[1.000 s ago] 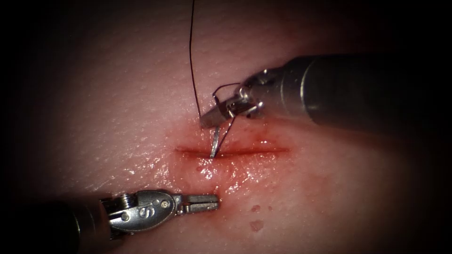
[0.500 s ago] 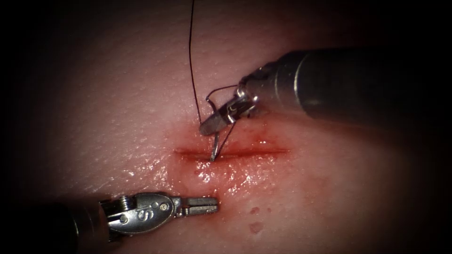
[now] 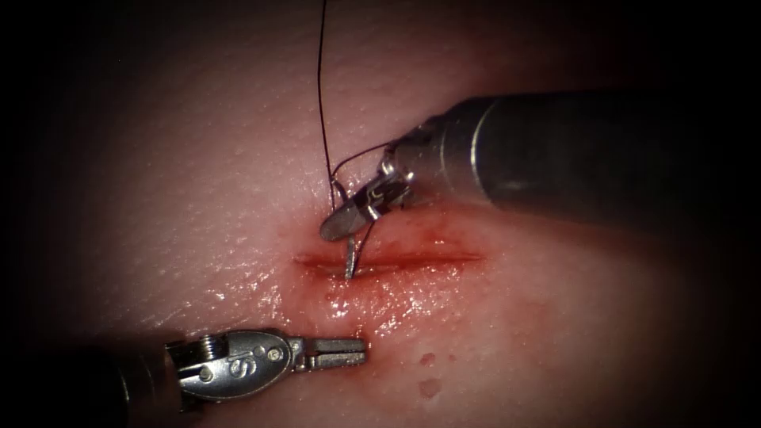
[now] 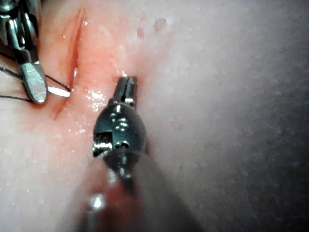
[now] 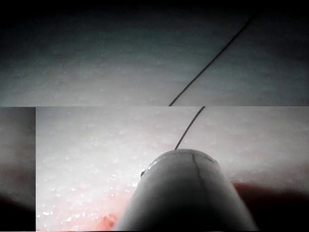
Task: Wound Closure
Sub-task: Throw the needle through the tissue below the wound using the right tool
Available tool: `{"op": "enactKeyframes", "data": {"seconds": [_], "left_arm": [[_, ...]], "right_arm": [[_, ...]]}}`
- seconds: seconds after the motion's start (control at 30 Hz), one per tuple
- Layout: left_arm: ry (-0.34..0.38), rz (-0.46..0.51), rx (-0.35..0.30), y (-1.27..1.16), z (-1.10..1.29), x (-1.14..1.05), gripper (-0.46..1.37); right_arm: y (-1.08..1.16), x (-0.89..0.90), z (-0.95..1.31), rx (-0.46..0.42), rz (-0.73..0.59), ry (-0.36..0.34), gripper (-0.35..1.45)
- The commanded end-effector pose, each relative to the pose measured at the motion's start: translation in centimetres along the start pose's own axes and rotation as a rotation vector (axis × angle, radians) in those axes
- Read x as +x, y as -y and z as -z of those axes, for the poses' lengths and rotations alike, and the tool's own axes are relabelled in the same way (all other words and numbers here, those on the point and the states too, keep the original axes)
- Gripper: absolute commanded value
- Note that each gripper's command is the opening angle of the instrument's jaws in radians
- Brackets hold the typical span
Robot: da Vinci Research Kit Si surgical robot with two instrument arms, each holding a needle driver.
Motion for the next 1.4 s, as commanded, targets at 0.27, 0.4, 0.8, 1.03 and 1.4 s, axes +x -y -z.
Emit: {"op": "enactKeyframes", "data": {"seconds": [0.27, 0.4, 0.8, 1.03, 1.4], "left_arm": [[0.003, -0.006, 0.003, 0.00, 0.01, 0.00, -0.35], [0.003, -0.006, 0.003, 0.00, 0.02, 0.00, -0.35], [0.011, -0.023, 0.019, -0.03, 0.11, -0.04, -0.35], [0.021, -0.029, 0.024, -0.09, 0.22, -0.07, -0.35], [0.025, -0.050, 0.019, -0.25, 0.48, 0.04, -0.35]], "right_arm": [[0.04, -0.12, -0.08, 0.025, -0.038, 0.022, -0.35], [0.09, -0.21, -0.15, 0.031, -0.059, 0.036, -0.35], [0.05, -0.21, -0.04, 0.044, -0.119, -0.012, -0.35], [0.04, -0.24, -0.10, 0.075, -0.152, -0.008, -0.35], [0.04, -0.10, 0.02, 0.075, -0.159, -0.056, -0.35]]}}
